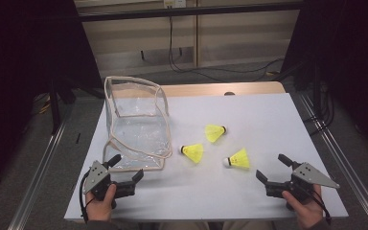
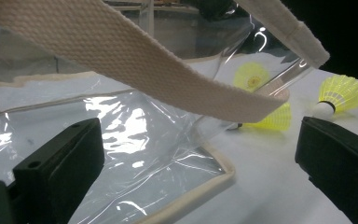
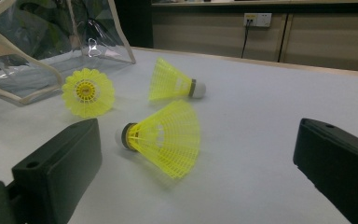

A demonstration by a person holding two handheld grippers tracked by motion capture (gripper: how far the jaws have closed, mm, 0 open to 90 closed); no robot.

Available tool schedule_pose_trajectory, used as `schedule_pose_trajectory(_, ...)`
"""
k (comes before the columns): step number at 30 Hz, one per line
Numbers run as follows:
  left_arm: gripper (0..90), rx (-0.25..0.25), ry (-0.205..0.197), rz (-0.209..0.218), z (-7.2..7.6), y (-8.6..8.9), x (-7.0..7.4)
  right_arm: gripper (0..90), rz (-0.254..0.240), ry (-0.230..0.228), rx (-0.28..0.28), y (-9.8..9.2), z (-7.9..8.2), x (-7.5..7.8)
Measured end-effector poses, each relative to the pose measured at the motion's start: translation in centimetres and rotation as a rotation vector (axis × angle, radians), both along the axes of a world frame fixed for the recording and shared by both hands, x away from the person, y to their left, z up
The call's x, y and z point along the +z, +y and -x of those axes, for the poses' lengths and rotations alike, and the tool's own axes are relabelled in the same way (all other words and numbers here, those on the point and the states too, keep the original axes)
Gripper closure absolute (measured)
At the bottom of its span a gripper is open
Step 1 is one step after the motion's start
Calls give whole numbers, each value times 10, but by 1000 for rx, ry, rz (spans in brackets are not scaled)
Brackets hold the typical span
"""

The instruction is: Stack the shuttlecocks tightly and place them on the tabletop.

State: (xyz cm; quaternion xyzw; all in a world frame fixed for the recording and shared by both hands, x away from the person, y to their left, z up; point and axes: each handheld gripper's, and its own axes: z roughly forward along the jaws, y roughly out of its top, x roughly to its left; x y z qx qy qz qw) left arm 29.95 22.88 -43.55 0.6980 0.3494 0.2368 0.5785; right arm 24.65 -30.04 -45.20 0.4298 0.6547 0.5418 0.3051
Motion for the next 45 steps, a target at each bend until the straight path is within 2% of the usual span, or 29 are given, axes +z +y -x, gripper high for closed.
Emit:
schedule_pose_trajectory(15, 13, -41, 23, 5, 0, -12, 1, 9, 19, -14, 11, 1, 0, 2)
schedule_pose_trajectory(23, 12, -74, 43, 14, -1, -27, 2, 9, 18, -15, 9, -1, 0, 2)
schedule_pose_trajectory(26, 13, -82, 43, 10, -1, -30, 2, 9, 20, -14, 13, -1, 1, 3)
schedule_pose_trajectory(30, 14, -103, 45, -17, -1, -37, 2, 9, 20, -21, 13, 0, 1, 3)
schedule_pose_trajectory(34, 13, -107, 71, -15, -2, -41, 1, 9, 22, -15, 19, 0, -1, 2)
schedule_pose_trajectory(35, 13, -114, 69, -30, -2, -43, 1, 9, 27, -12, 17, 0, -2, 2)
schedule_pose_trajectory(39, 12, -123, 76, -26, 0, -49, 1, 10, 27, -14, 19, 1, -4, 3)
schedule_pose_trajectory(44, 7, -128, 81, -42, 2, -55, 2, 13, 34, -36, 18, 1, -4, 7)
schedule_pose_trajectory(45, 6, -125, 83, -31, 2, -57, 2, 13, 33, -34, 18, 0, -4, 7)
